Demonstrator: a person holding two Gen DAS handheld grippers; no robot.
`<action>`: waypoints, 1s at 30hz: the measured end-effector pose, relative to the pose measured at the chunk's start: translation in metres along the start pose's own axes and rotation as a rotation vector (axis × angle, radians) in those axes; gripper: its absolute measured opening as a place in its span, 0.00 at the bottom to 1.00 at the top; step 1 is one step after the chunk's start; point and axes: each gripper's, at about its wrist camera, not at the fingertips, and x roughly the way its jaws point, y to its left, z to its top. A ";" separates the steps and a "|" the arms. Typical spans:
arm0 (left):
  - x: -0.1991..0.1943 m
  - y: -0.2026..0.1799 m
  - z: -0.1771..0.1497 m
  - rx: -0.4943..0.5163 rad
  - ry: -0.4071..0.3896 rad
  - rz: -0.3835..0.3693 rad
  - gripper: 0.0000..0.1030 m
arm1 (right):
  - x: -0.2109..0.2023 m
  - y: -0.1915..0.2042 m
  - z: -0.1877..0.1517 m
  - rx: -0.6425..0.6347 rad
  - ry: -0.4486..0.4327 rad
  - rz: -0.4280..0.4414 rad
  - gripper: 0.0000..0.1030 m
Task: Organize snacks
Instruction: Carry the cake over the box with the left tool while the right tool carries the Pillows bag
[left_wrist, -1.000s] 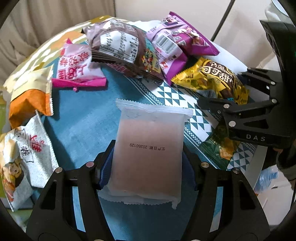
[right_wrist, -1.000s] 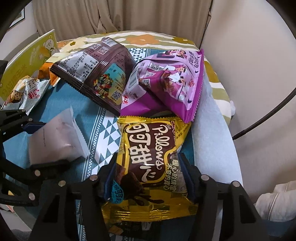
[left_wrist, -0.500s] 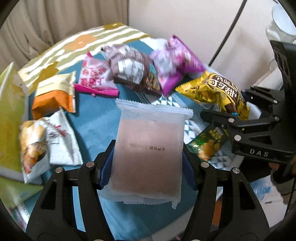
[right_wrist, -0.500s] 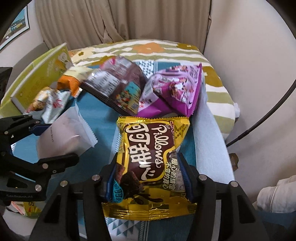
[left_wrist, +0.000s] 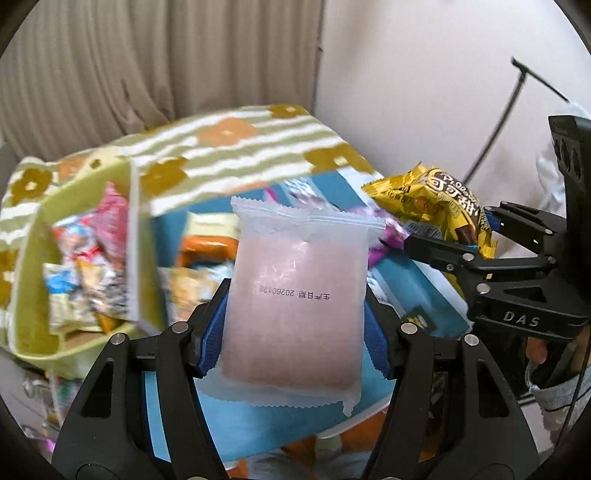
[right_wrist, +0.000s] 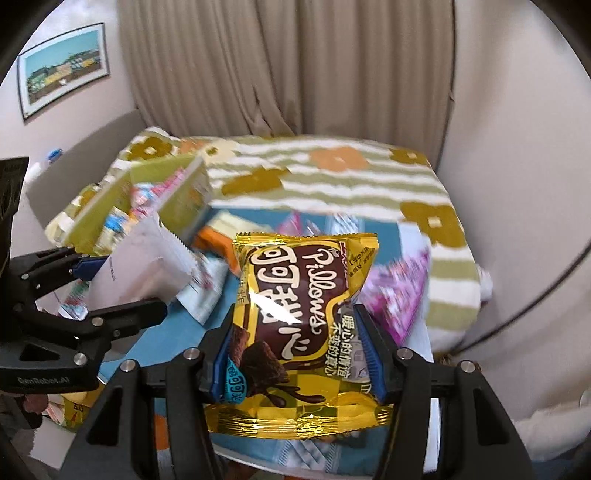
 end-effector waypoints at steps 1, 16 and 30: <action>-0.005 0.007 0.001 -0.009 -0.007 0.008 0.59 | -0.002 0.008 0.009 -0.007 -0.015 0.015 0.52; -0.040 0.216 -0.006 -0.234 0.009 0.226 0.59 | 0.059 0.161 0.104 -0.072 -0.040 0.211 0.52; 0.008 0.295 -0.022 -0.211 0.080 0.191 0.89 | 0.119 0.231 0.125 -0.062 0.078 0.196 0.52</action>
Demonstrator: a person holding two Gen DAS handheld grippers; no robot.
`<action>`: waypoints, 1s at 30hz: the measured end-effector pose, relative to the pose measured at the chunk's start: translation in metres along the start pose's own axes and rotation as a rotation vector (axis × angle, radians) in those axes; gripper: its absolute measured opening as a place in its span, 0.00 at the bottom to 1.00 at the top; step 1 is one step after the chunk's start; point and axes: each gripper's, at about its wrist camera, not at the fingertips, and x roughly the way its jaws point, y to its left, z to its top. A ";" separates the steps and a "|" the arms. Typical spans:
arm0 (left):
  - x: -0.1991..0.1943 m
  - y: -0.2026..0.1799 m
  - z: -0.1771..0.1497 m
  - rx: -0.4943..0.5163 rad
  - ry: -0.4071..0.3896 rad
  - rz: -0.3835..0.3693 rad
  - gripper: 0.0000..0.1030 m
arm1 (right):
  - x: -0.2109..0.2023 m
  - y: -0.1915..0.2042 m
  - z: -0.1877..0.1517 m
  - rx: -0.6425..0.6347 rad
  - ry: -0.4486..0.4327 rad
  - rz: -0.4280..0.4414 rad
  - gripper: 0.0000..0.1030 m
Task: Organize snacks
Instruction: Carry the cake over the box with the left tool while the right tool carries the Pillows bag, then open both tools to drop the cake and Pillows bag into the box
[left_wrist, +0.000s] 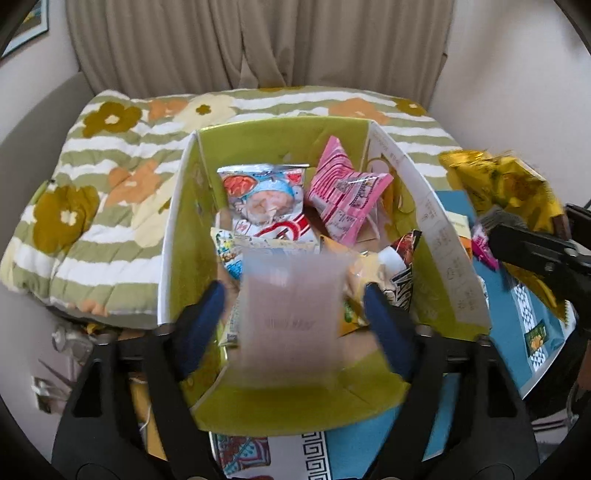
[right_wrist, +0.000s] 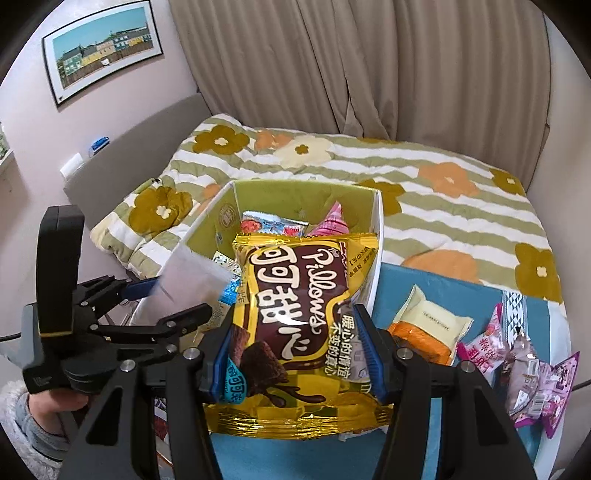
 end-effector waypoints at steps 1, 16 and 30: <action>-0.001 0.002 0.000 -0.003 -0.006 -0.002 0.97 | 0.003 -0.001 0.001 0.003 0.009 -0.003 0.52; -0.011 0.034 -0.015 -0.027 0.030 -0.020 0.99 | 0.045 0.023 0.004 0.029 0.108 0.025 0.53; -0.017 0.054 -0.023 -0.058 0.027 -0.022 0.99 | 0.049 0.019 -0.006 0.127 0.032 0.090 0.99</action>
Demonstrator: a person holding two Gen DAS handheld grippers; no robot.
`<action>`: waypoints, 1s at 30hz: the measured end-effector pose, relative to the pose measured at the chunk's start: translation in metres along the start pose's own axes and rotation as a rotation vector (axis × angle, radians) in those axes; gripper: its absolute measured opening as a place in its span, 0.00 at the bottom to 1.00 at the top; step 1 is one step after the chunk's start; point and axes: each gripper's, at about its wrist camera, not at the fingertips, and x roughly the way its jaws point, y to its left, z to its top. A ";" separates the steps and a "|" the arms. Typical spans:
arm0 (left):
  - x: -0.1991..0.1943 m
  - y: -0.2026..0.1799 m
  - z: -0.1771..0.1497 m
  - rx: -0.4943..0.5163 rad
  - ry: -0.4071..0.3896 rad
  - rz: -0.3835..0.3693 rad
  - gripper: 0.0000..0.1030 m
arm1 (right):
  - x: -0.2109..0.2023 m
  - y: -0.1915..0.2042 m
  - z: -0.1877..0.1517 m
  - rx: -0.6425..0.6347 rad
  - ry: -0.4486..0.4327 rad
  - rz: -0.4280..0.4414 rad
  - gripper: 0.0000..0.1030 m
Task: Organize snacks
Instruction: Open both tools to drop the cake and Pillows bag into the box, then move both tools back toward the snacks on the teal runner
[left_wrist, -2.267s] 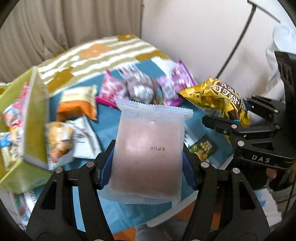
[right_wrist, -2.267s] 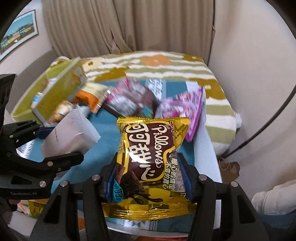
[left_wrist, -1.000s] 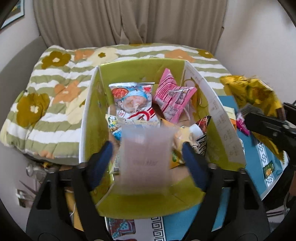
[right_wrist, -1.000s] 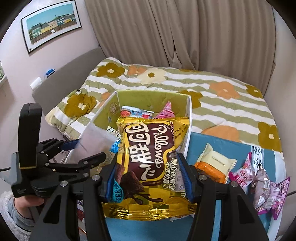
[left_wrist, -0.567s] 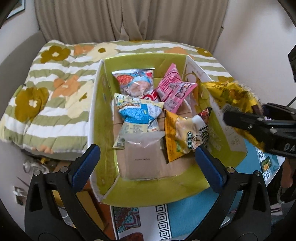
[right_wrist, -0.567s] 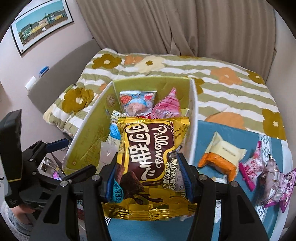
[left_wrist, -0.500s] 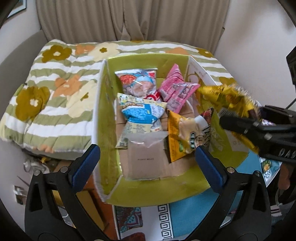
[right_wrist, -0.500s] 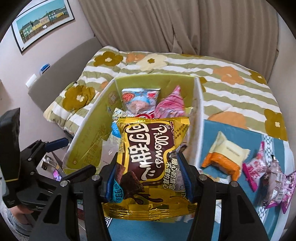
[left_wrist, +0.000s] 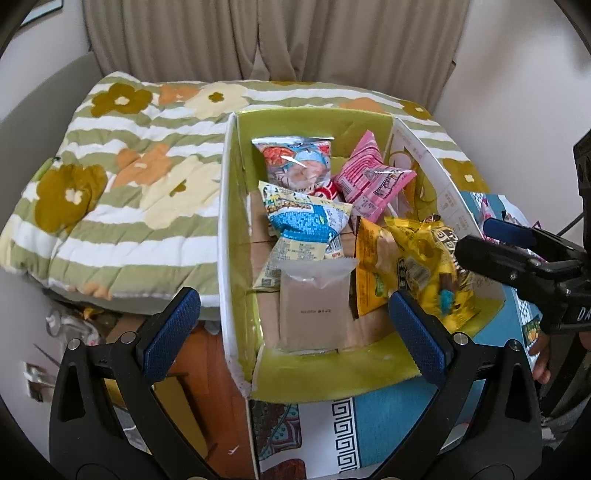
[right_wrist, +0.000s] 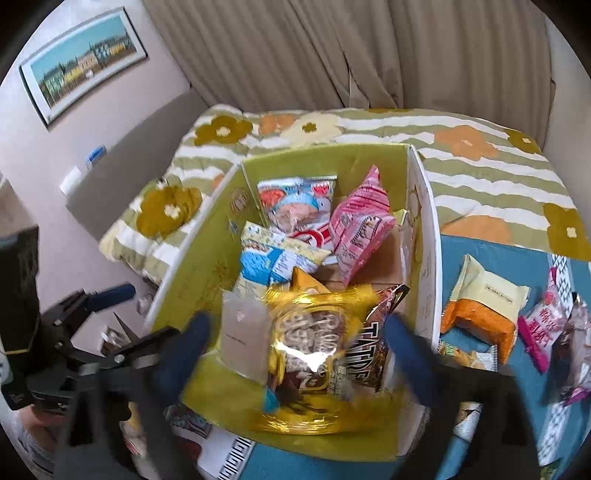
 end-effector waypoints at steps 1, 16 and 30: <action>0.000 0.000 -0.001 -0.003 0.001 -0.004 0.99 | -0.002 -0.002 -0.002 0.009 -0.013 -0.002 0.99; -0.020 -0.019 -0.008 -0.008 -0.038 0.047 0.99 | -0.024 -0.006 -0.009 -0.045 -0.020 -0.030 0.99; -0.082 -0.109 -0.033 -0.015 -0.167 0.046 0.99 | -0.120 -0.034 -0.043 -0.108 -0.134 -0.048 0.99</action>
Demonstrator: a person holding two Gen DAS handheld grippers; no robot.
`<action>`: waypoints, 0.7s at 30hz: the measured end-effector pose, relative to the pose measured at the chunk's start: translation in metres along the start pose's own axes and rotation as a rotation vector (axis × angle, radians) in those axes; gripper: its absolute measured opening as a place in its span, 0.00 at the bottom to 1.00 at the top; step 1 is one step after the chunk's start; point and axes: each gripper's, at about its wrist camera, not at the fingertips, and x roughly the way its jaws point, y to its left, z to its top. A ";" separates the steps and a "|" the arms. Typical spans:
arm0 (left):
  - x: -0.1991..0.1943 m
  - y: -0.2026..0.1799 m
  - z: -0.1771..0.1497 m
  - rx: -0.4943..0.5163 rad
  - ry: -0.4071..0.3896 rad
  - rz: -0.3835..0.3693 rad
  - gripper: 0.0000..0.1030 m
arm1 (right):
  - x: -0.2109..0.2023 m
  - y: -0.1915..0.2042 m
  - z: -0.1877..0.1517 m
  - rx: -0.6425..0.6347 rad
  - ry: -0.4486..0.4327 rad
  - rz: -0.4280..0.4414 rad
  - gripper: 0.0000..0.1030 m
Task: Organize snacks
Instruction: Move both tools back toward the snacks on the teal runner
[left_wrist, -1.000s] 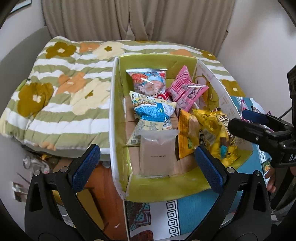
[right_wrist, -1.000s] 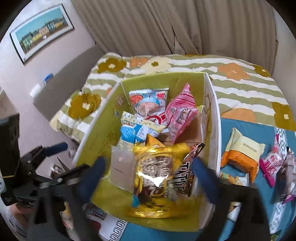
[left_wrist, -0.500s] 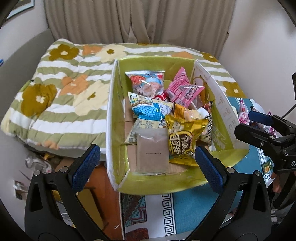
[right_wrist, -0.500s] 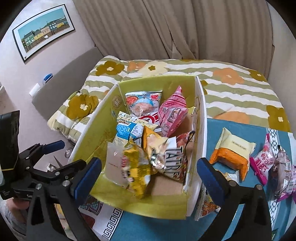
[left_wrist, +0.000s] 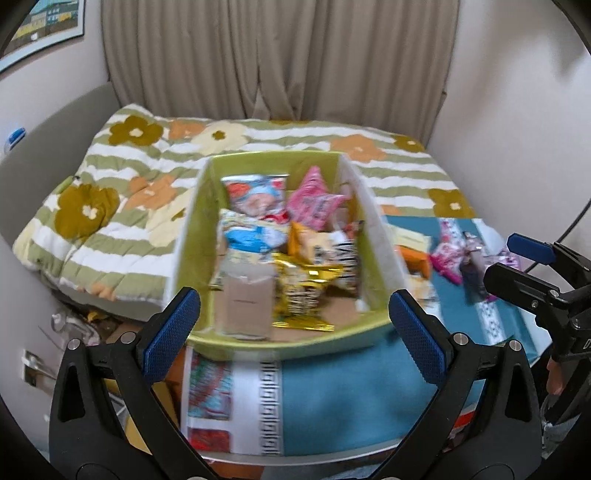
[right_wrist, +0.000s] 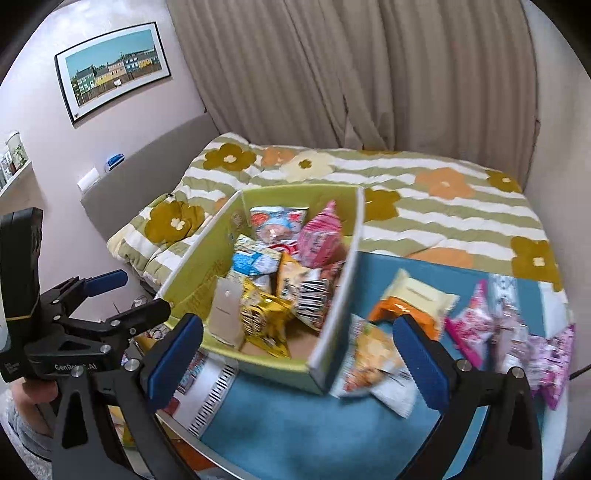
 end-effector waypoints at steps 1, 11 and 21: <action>-0.003 -0.010 -0.002 0.004 -0.002 -0.007 0.99 | -0.009 -0.006 -0.004 0.002 -0.009 -0.009 0.99; -0.010 -0.118 -0.013 0.041 0.000 -0.088 0.99 | -0.091 -0.087 -0.040 0.063 -0.041 -0.179 0.99; 0.024 -0.204 -0.010 0.100 0.052 -0.199 0.99 | -0.128 -0.172 -0.068 0.157 -0.046 -0.327 0.99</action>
